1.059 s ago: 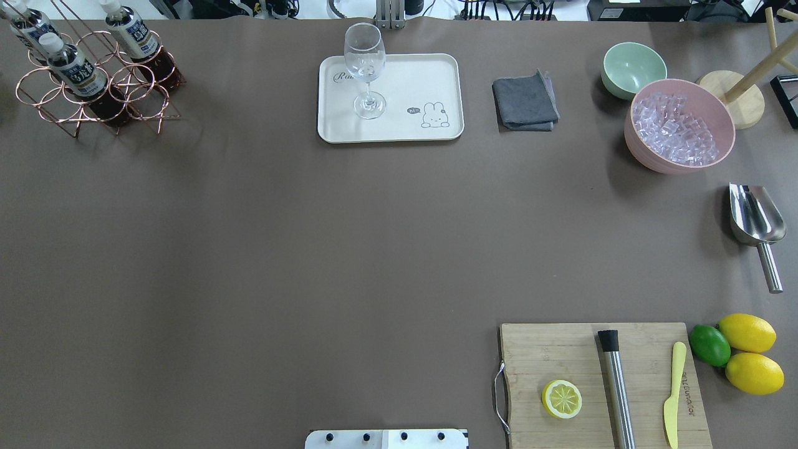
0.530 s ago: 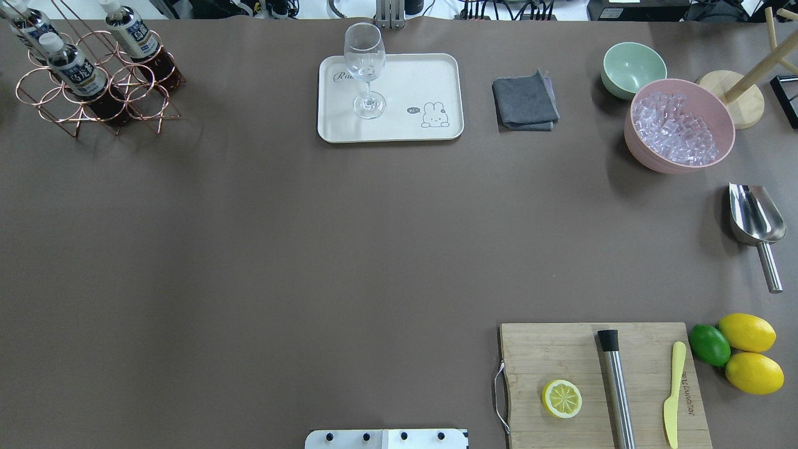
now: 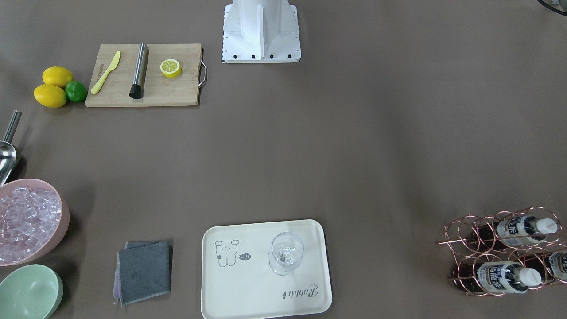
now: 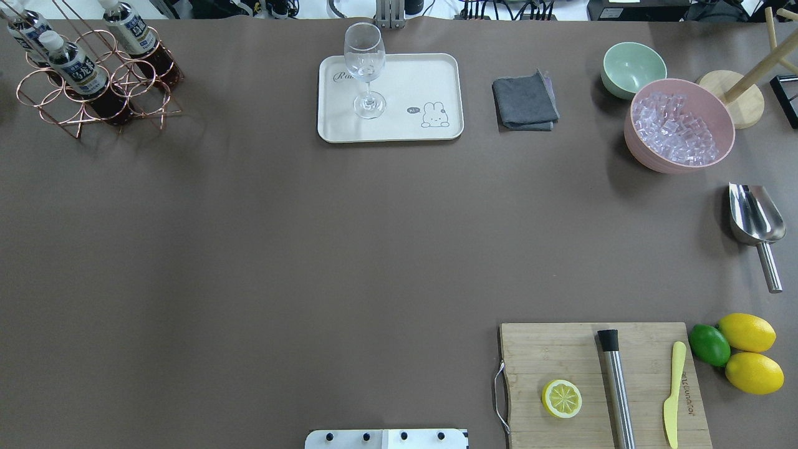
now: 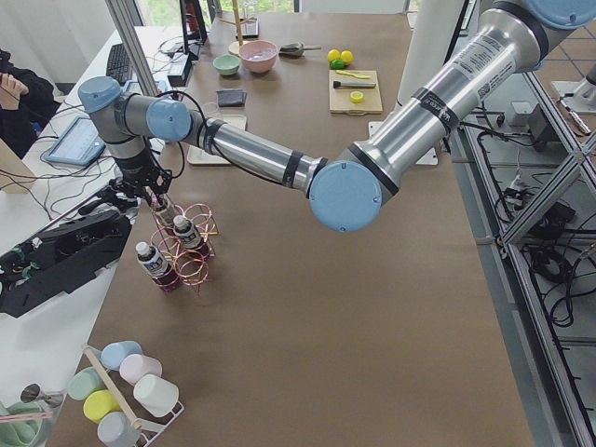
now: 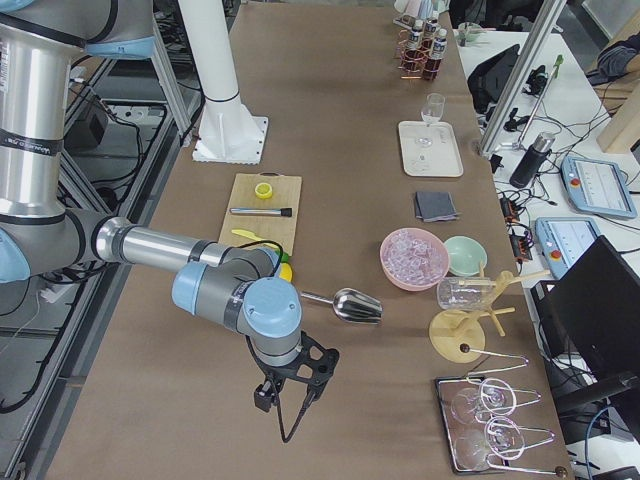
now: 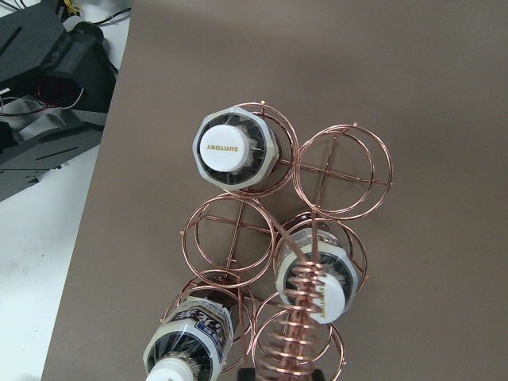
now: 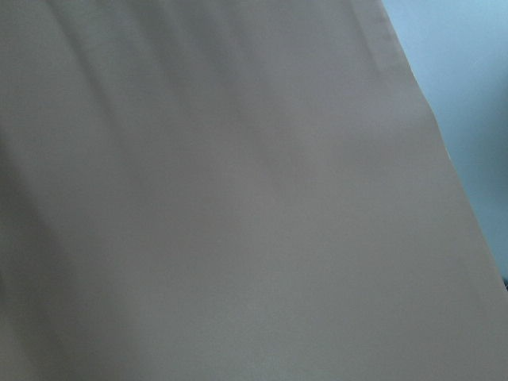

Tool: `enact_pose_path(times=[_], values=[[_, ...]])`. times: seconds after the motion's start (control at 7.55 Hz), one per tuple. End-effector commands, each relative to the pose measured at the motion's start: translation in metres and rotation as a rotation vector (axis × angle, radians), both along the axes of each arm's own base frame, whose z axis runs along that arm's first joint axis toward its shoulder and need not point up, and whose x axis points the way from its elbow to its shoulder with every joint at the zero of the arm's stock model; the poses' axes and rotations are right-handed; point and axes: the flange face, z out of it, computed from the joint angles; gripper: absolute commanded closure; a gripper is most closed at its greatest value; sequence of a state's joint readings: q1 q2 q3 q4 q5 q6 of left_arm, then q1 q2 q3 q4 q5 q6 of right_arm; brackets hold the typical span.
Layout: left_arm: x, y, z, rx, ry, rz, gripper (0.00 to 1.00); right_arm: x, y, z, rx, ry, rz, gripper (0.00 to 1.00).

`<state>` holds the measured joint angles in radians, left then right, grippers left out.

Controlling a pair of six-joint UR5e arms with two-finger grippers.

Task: Take tea from basket to plate

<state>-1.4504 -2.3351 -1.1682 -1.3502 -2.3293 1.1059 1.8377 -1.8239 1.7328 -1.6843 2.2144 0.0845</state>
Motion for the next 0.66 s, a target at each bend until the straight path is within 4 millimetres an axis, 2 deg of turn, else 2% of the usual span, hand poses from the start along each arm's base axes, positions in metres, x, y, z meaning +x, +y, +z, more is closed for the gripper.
enact_pose_path(times=[0.0,0.13,0.26,0.4,0.53], values=[[-0.011,0.027,-0.031,0.000,0.045,-0.009,1.00,0.000,0.000,0.000,-0.002,-0.002,0.003,0.00],[-0.014,0.049,-0.070,0.006,0.046,-0.010,1.00,0.000,-0.001,0.000,0.000,-0.002,0.004,0.00],[-0.017,0.079,-0.123,0.078,0.040,-0.020,1.00,0.000,-0.001,-0.002,0.003,-0.002,0.004,0.00],[-0.025,0.110,-0.158,0.075,-0.035,-0.067,1.00,0.000,-0.003,-0.005,0.009,-0.005,0.006,0.00],[-0.023,0.133,-0.188,0.105,-0.028,-0.097,1.00,-0.001,-0.006,-0.014,0.028,-0.018,0.009,0.00]])
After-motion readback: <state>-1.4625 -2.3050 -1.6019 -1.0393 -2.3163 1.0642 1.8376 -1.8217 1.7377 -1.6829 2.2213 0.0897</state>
